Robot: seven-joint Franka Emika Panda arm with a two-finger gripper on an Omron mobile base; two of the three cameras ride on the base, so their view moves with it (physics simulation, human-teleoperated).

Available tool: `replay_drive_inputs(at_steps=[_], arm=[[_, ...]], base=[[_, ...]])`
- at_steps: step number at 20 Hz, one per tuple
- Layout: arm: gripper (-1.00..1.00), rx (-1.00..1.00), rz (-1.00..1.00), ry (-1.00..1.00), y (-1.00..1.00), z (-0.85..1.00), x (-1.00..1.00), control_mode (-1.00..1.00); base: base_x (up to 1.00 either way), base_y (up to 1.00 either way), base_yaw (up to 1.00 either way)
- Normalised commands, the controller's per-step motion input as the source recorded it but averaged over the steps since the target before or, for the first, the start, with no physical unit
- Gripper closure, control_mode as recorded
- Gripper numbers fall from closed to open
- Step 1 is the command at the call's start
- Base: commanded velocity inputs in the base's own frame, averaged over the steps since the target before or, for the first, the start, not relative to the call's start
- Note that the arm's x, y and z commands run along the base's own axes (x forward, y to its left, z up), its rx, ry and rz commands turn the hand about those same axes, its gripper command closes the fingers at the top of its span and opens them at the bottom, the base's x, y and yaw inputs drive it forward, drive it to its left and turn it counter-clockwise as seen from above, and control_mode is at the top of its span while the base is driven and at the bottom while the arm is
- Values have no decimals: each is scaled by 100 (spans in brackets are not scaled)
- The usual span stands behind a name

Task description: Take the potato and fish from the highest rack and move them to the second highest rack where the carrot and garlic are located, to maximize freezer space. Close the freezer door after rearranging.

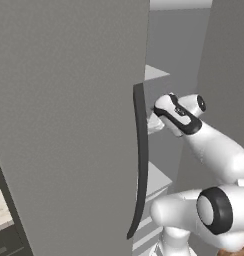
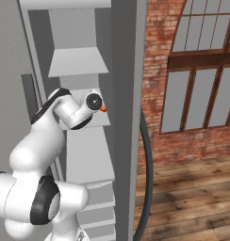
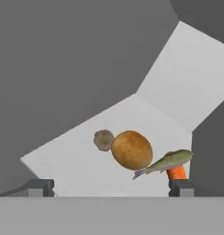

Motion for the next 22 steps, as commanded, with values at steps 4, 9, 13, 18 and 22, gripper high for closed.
replay_drive_inputs(at_steps=[4, 9, 13, 18, 22], arm=[[-100, -6, 0, -1, 0, 51, -84, -100], [-100, 0, 0, 0, -3, 42, -94, -100], [-100, 0, 0, 0, 0, 39, -100, -100], [-100, 0, 0, 0, 0, 41, -100, -100], [-100, -2, 0, 0, 0, 45, -100, -100]], base=[[0, 0, 0], [0, 0, 0], [0, 0, 0], [0, 0, 0], [0, 0, 0]])
